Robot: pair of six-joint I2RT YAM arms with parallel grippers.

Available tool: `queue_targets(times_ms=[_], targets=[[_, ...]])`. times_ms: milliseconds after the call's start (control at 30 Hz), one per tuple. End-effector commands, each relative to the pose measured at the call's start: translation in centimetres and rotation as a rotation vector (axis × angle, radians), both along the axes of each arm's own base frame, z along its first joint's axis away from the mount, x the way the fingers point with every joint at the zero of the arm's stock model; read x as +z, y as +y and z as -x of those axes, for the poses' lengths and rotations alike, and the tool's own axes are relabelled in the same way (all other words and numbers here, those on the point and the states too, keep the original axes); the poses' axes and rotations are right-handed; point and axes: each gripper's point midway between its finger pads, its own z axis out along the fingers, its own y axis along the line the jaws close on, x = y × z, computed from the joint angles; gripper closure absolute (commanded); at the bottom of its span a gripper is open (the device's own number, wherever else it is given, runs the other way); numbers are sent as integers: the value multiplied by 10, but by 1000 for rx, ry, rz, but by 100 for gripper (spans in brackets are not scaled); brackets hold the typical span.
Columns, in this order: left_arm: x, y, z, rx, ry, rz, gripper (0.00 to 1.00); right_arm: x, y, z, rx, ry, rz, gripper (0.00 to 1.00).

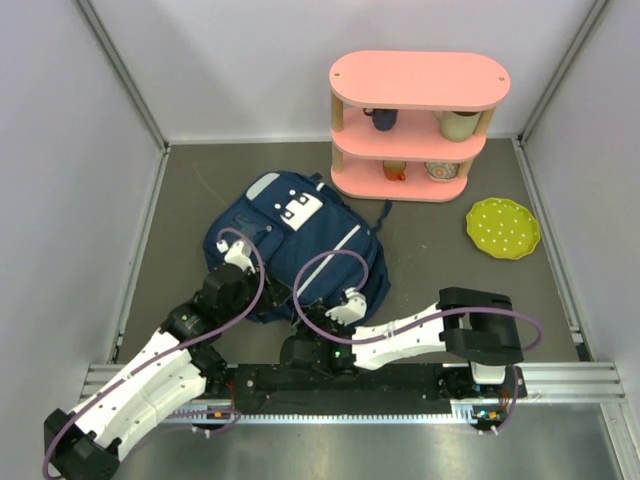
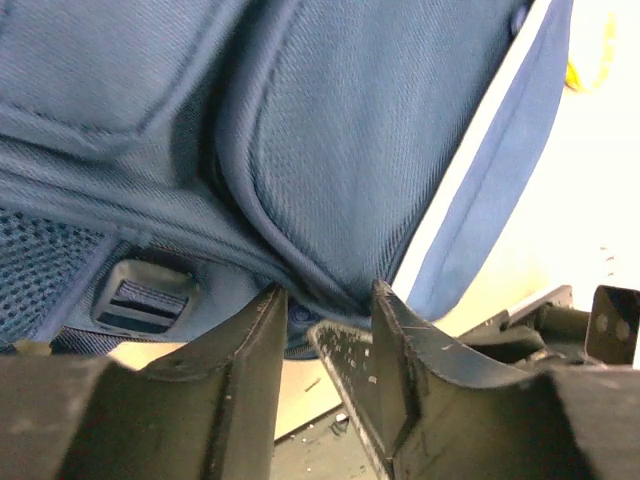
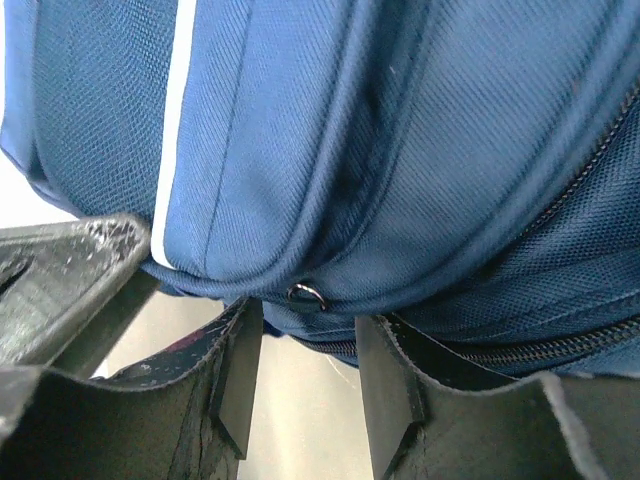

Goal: Pack the student bag
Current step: Zip the student bag at the center of the board.

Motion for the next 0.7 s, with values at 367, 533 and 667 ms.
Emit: queue_targets(times_ms=[367,533,667], targets=[[8,-21,24,-153,4,87,55,20,-48,-38,-184,-105,-13,90],[0,-17,20,-127,5,59,54,14,-58,-39,-166,-106,59,100],[-3,-11,12,-82,-9,38,45,19,-68,-37,-130,-120,133,100]])
